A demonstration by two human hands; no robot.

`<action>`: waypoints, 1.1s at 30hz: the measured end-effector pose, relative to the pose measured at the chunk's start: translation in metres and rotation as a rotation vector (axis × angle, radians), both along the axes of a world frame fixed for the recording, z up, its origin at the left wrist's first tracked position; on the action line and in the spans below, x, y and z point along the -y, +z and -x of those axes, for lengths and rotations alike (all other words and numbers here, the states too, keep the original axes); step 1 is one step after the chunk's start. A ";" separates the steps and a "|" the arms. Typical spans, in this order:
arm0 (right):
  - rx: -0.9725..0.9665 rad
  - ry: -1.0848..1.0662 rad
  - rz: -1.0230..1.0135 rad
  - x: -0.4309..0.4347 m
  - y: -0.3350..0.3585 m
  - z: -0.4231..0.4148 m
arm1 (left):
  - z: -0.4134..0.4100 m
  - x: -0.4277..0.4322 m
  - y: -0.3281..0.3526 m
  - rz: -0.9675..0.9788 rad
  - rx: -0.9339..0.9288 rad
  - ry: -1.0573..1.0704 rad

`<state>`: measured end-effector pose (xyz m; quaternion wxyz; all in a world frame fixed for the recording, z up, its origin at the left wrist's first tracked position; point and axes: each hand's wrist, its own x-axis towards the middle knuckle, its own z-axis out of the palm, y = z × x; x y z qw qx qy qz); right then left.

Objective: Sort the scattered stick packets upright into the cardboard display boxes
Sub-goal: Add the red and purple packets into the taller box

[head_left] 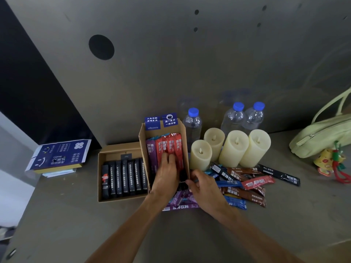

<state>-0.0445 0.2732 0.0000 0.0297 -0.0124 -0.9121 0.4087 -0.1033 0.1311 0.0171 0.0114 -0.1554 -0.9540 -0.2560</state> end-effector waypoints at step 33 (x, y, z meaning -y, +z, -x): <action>0.132 -0.153 -0.387 -0.251 -0.022 -0.059 | -0.067 -0.197 -0.025 0.055 -0.047 -0.311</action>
